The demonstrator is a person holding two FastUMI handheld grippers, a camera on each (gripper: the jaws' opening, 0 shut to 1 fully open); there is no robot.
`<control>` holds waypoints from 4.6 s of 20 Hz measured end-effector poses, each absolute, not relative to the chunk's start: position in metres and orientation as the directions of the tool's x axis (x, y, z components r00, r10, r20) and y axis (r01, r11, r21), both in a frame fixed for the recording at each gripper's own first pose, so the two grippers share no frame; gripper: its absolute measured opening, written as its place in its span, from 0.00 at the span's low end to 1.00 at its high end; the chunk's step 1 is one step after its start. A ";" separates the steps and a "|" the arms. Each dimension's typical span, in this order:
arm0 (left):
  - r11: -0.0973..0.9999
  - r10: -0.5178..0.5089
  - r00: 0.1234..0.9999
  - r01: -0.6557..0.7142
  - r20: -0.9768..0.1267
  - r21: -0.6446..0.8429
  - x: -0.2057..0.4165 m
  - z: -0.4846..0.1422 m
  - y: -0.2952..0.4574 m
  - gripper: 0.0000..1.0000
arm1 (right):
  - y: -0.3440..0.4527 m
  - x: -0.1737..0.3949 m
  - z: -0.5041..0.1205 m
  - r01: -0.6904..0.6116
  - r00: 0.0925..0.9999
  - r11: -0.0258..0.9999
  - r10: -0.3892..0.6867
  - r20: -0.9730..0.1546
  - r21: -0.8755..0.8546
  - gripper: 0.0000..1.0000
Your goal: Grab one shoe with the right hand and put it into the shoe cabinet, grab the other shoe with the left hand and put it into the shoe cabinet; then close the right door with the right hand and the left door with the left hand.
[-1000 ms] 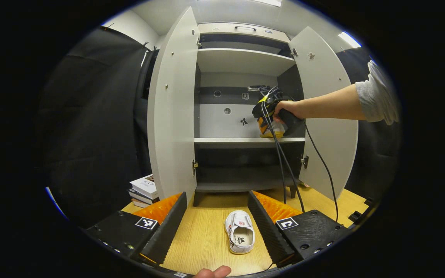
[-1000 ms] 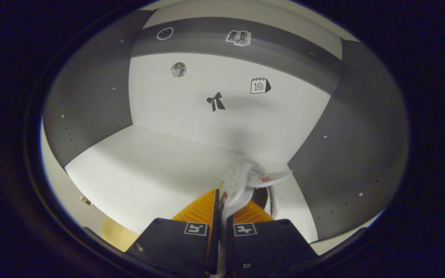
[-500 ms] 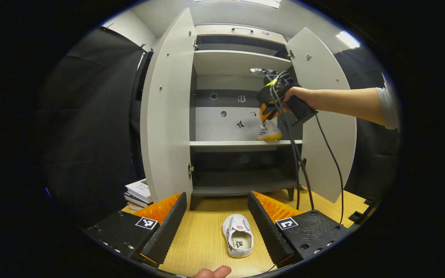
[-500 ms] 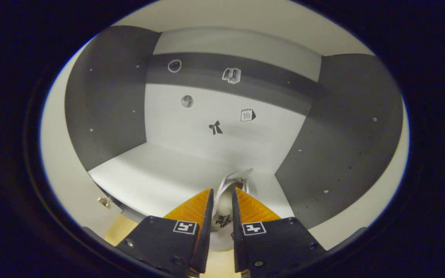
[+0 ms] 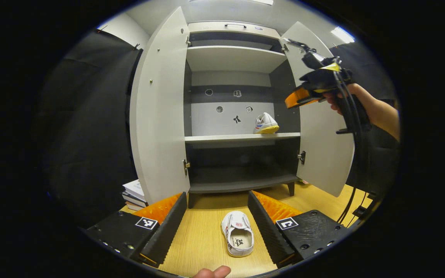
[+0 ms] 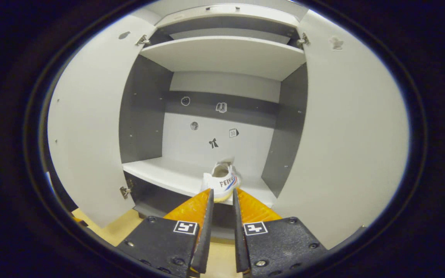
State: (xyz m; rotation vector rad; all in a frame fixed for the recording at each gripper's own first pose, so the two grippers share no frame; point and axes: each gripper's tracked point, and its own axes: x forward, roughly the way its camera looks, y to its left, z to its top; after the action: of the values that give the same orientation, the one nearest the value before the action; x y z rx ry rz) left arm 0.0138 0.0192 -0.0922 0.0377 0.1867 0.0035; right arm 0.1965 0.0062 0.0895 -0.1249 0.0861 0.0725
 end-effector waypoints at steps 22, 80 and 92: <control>0.997 0.004 0.869 0.035 -0.495 0.070 0.023 -0.251 0.010 0.98 | -0.016 0.008 -0.075 -0.028 0.998 0.999 0.027 -0.047 -0.023 0.71; 0.985 0.059 0.933 -0.112 -0.355 -0.131 0.302 0.025 0.032 0.01 | 0.023 0.049 -0.079 -0.135 0.987 0.987 0.126 -0.103 -0.086 0.71; 0.984 0.132 0.792 -0.176 -0.596 -0.016 0.393 -0.057 0.043 0.12 | 0.005 0.054 -0.081 -0.054 0.994 0.995 0.046 -0.101 -0.082 0.71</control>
State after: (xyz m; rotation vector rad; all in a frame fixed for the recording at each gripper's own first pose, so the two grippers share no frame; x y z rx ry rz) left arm 0.3932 0.0433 -0.0571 -0.0716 0.6359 0.1654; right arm 0.0540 0.0051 -0.0811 -0.0850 0.0992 0.0503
